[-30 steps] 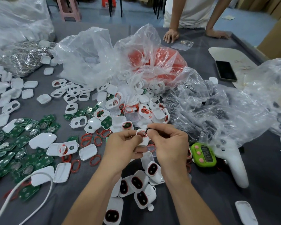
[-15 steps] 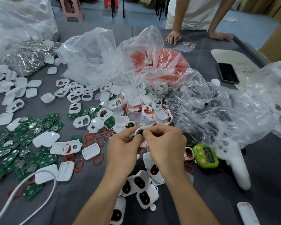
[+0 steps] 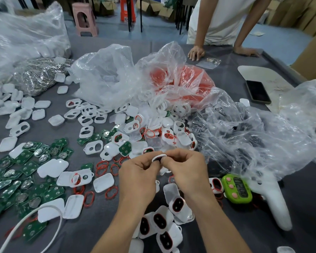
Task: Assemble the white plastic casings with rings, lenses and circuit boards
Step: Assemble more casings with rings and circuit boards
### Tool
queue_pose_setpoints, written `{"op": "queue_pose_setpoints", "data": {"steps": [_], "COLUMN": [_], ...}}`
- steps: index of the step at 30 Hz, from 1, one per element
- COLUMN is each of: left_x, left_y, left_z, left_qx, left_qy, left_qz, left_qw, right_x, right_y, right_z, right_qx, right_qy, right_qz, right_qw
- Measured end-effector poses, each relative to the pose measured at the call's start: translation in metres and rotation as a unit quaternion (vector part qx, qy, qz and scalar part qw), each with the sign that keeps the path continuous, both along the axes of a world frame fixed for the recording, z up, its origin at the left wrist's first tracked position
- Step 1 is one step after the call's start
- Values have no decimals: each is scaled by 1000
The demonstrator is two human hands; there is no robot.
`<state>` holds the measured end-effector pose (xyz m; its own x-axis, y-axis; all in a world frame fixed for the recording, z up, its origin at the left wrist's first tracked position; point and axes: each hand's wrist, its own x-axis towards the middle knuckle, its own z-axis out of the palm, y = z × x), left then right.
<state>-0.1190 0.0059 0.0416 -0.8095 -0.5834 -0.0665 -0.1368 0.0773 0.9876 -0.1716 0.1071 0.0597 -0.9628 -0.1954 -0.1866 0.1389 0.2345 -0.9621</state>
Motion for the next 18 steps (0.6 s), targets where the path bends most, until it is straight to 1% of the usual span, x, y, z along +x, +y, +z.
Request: {"op": "queue_pose_setpoints", "data": {"steps": [2, 7, 9, 11, 13, 18], "left_x": [-3, -6, -6, -6, -7, -9], "left_y": [0, -2, -4, -6, -9, -19], "left_z": [0, 2, 3, 4, 7, 16], "left_qx": [9, 143, 160, 156, 131, 0], "left_qy": [-17, 10, 13, 0, -25, -91], "left_qz": [15, 65, 66, 61, 42, -4], "left_qw": [1000, 988, 985, 986, 990, 996], "right_x": [-1, -2, -2, -2, -3, -1], "right_y": [-2, -5, -5, -5, -4, 1], "right_z": [0, 3, 3, 2, 0, -3], "right_qx": [7, -16, -20, -20, -22, -33], "right_qy": [-4, -15, -14, -24, -38, -43], "right_qz": [-18, -31, -17, 6, 29, 49], "right_qw": [1000, 999, 1000, 999, 999, 997]}}
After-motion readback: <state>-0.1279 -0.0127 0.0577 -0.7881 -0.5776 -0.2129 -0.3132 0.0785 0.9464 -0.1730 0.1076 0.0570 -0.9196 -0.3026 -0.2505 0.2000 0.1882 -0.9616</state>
